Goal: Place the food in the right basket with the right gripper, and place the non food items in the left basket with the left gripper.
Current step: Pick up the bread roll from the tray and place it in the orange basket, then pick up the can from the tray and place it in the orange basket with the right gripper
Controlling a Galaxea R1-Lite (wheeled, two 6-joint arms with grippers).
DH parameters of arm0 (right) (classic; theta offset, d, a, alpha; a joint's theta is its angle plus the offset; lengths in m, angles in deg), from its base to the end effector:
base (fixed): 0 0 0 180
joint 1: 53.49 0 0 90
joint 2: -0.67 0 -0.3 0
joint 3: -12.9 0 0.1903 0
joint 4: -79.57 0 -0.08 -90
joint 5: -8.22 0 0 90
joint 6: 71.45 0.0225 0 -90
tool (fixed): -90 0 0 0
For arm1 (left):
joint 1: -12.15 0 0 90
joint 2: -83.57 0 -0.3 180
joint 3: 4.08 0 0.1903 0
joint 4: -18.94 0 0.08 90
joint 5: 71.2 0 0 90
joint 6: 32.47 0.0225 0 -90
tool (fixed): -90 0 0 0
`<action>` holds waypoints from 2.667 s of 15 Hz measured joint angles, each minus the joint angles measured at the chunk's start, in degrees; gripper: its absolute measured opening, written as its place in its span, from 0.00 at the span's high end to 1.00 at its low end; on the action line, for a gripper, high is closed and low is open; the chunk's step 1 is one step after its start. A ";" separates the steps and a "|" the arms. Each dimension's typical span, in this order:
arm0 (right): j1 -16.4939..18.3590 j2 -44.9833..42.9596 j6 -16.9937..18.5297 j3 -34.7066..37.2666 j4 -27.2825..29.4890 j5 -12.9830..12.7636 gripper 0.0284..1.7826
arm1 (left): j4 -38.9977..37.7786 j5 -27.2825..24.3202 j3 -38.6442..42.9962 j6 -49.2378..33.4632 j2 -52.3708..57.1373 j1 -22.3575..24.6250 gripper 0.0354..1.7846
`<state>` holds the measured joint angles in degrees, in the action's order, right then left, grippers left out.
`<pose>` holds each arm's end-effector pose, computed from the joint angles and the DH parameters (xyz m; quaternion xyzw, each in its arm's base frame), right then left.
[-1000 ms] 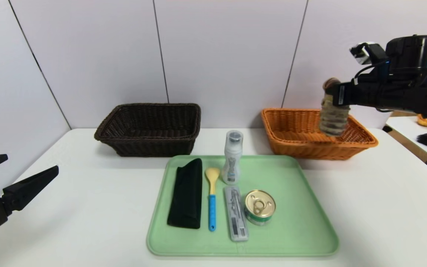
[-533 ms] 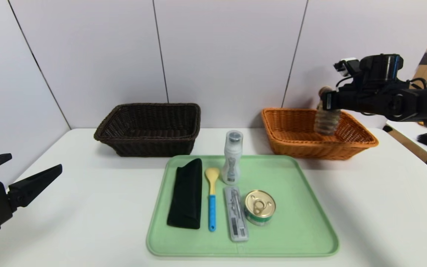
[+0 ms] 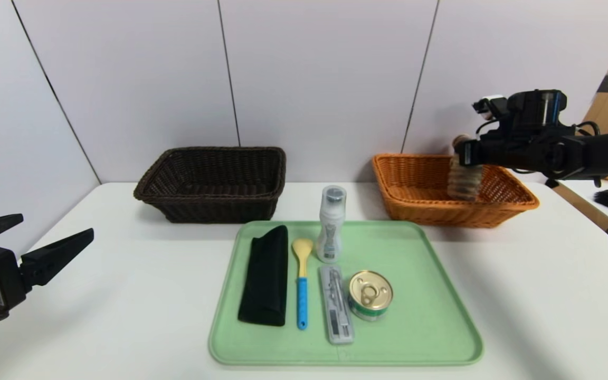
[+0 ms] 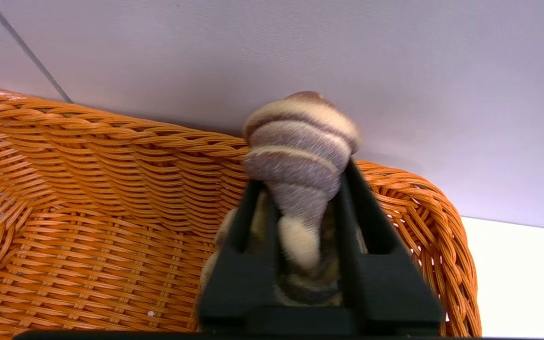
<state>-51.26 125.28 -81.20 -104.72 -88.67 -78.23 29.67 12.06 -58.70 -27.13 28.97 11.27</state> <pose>0.4560 -0.0164 0.1908 -0.0757 0.1611 0.0251 0.9837 0.1170 -0.0044 0.2256 0.0415 0.0900 -0.0704 0.9926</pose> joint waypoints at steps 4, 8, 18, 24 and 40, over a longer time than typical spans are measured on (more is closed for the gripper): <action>0.05 -0.28 -0.02 0.18 -0.32 0.02 0.46 | 0.00 0.00 0.09 -0.07 -0.22 0.00 0.06; -0.28 -2.67 -0.13 1.89 0.43 -0.39 0.29 | -0.02 -0.01 0.22 0.00 -0.17 0.00 0.06; -0.80 -10.41 -1.60 7.70 2.18 -5.19 0.11 | 0.07 0.00 0.37 0.09 -0.07 0.00 0.06; -0.83 -10.51 0.96 9.23 1.63 -5.28 0.08 | 0.05 0.02 0.72 -0.02 0.11 0.00 0.06; -27.77 -24.20 17.13 24.61 14.32 -4.01 0.05 | 0.00 0.02 2.60 -0.13 0.56 0.00 0.06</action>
<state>-79.03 101.09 -64.08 -80.11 -74.34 -82.25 29.67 12.09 -56.10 -27.26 29.53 11.27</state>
